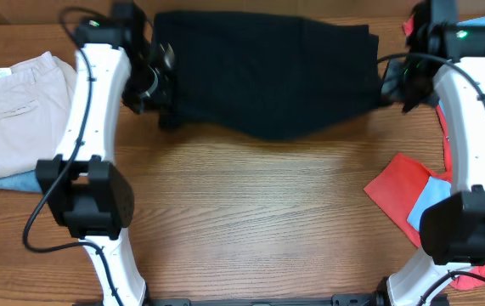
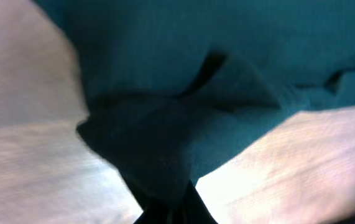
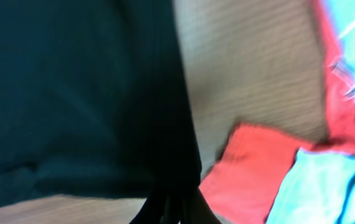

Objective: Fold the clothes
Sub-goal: 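Lay the black garment flat and pull both grippers toward the front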

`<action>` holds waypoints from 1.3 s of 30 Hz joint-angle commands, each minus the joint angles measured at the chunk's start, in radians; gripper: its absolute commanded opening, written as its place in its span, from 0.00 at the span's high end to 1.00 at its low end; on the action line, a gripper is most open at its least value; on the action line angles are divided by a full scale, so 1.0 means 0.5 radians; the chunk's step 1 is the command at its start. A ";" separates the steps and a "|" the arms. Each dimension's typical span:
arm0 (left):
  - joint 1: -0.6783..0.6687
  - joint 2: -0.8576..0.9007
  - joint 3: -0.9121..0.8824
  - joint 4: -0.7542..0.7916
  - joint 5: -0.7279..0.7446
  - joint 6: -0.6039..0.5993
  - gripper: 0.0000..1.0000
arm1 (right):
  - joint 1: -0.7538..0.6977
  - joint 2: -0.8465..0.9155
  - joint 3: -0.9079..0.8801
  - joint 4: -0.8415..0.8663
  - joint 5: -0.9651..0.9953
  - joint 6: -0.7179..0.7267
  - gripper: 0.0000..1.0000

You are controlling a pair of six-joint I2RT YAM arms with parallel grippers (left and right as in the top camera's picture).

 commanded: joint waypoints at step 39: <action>-0.094 -2.055 -2.087 0.349 -0.877 -1.208 0.96 | -0.049 -0.897 -1.330 0.066 -0.025 0.236 0.96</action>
